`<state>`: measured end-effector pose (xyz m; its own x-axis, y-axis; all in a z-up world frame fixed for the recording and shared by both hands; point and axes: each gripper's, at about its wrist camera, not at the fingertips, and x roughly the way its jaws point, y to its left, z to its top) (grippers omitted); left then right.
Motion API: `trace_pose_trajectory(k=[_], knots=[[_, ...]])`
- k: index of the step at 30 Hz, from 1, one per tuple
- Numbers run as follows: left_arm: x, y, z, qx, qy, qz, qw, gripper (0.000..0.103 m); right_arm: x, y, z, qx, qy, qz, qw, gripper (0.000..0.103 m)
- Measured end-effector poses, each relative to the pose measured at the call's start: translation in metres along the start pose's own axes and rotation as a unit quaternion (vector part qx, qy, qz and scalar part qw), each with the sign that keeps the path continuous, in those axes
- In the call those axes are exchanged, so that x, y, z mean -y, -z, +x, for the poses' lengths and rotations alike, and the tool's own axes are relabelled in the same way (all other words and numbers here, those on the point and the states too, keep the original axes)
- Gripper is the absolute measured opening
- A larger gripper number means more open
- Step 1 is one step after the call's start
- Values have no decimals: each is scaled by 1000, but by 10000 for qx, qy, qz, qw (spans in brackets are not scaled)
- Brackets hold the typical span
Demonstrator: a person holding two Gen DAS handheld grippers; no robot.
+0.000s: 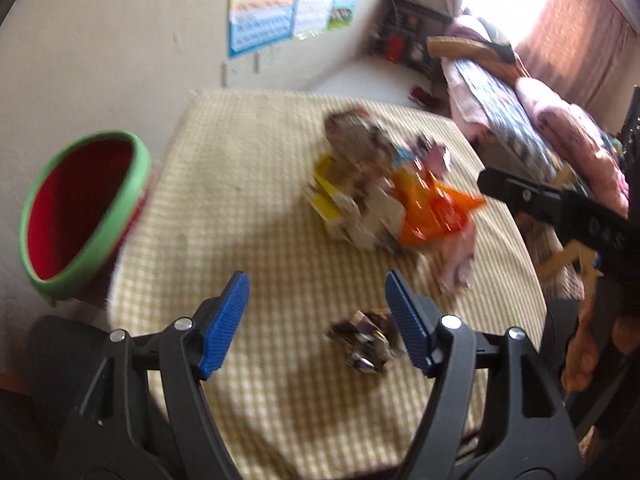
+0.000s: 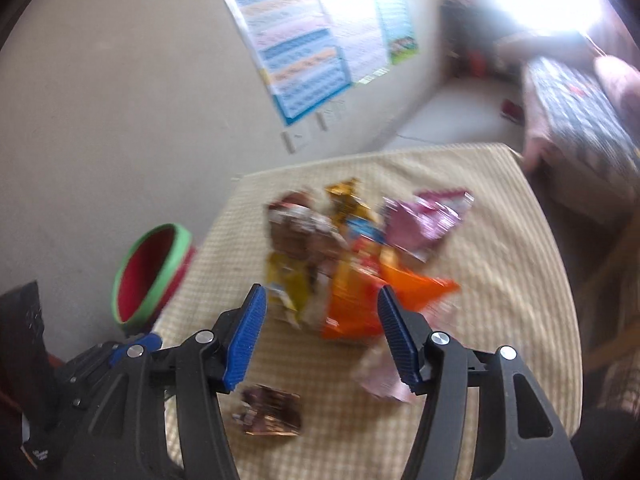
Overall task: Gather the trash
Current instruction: 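Grasp brown foil wrapper with left tool while right tool grasps pink strawberry wrapper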
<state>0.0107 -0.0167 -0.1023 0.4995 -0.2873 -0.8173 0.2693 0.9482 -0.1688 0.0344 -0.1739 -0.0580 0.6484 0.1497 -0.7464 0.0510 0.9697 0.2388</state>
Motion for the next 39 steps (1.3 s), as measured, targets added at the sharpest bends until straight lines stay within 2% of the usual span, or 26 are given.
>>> trace_pose_trajectory(k=[3,7,11,12,15,16,20,21,22,27,29,31,33,36,39], knots=[[9,8,23,-441,-10,13,9990,68,31,9,7,-217,265,519,9981,58],[17,21,52,-1014,-29,47,9948,67,56,21,17,-466,416,875,9942,58],[19,26,67,-1307,147,-34,9913,49,62,26,30,-667,332,960,9926,58],[19,26,69,-1331,248,-90,9908,46,62,27,33,-714,313,941,9925,58],[22,26,67,-1223,215,-27,9923,39,63,31,42,-836,303,906,9919,58],[22,25,67,-1177,212,-22,9928,25,65,33,43,-880,289,937,9913,58],[20,19,65,-1033,47,6,9946,25,73,38,48,-1005,217,1087,9887,56],[18,19,66,-1017,47,-43,9948,25,74,39,48,-1023,205,1105,9884,54],[15,19,64,-1001,48,-75,9949,25,75,39,48,-1036,187,1116,9882,46],[8,15,61,-895,21,-192,9958,26,74,40,45,-1001,157,1079,9890,39],[4,15,58,-863,-18,-244,9960,30,72,39,44,-980,173,1036,9896,36],[1,15,57,-834,-60,-281,9961,40,70,37,47,-979,191,1024,9897,37],[-1,15,57,-824,-73,-287,9962,41,70,38,48,-977,201,1063,9893,40],[-1,15,57,-824,-99,-281,9962,48,72,38,51,-997,190,1124,9885,46],[0,15,58,-818,-96,-287,9962,50,73,39,53,-1025,174,1164,9877,50]])
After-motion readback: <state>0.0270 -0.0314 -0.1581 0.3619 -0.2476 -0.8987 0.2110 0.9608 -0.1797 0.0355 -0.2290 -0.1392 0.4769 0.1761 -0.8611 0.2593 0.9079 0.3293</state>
